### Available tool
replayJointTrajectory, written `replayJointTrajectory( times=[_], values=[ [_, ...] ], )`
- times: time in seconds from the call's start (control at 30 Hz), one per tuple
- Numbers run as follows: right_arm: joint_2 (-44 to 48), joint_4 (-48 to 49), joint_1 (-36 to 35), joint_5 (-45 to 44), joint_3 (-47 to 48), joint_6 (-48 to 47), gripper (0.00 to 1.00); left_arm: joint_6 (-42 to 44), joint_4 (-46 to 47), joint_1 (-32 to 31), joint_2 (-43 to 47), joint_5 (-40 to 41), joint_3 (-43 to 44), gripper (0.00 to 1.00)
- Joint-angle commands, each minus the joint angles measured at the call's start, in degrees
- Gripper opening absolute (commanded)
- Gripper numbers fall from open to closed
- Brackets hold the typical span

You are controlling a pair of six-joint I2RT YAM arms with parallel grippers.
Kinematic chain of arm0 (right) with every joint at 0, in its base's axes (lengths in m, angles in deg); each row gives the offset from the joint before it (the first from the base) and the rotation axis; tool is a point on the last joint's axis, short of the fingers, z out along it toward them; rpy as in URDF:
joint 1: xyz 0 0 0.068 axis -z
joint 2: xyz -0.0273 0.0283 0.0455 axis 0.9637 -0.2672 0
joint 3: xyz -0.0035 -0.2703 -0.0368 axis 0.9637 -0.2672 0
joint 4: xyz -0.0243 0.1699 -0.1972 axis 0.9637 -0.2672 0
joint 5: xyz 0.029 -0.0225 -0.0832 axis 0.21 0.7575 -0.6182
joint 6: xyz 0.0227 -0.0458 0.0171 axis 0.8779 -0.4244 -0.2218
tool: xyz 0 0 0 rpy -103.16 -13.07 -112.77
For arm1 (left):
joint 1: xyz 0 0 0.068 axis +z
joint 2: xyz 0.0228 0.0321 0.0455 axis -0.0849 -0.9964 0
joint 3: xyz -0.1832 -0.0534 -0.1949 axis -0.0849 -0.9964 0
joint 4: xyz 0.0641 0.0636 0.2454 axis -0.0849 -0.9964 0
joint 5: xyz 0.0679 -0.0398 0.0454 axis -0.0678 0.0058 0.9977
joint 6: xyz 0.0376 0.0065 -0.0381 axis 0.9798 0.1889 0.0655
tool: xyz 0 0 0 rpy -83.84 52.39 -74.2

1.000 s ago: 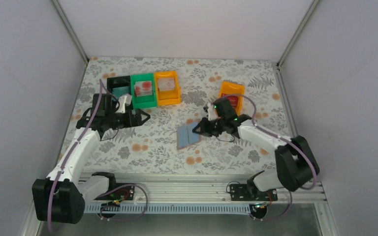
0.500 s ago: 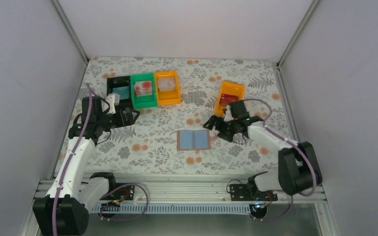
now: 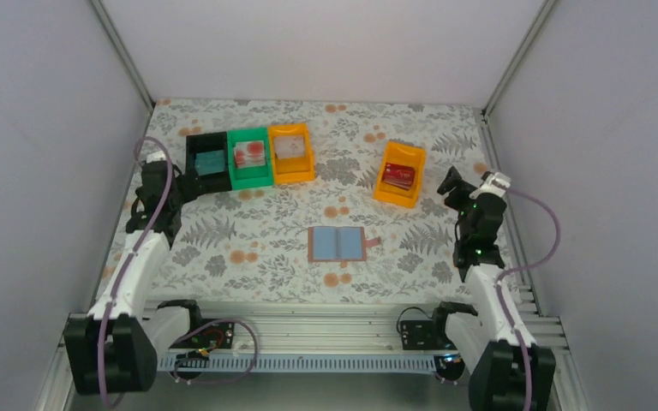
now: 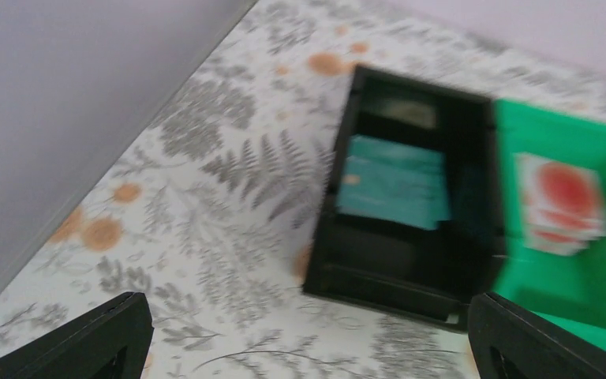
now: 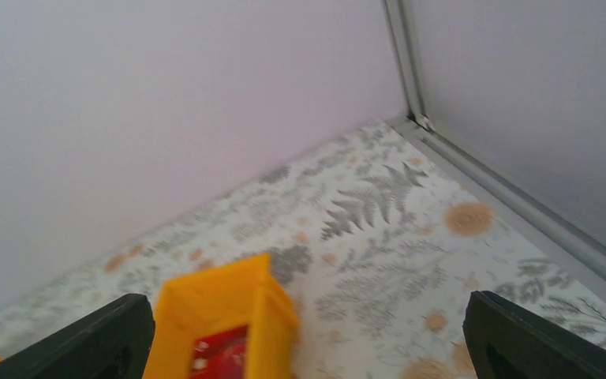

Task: Take the credit cards out of the card holder

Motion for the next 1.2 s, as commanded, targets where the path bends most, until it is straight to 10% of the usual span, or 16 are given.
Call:
replayJointTrajectory(
  times=[0.0,0.57,1.17],
  values=[
    [-6.55,23.43,0.17,-4.26,-6.47,-9.98,0.99,1.22,10.11,0.12,-6.59,12.17,-2.71,1.00],
    [-18.73,51.75,-1.15,3.55,-20.44,-19.82,0.99,26.20,61.83,-8.39,-31.18,-2.68,-14.00,1.00],
    [-37.84,58.11,-7.63,0.26,-12.13,-23.94,0.99,29.35,69.30,-10.14,-29.66,-0.36,-18.62,1.00]
  ],
)
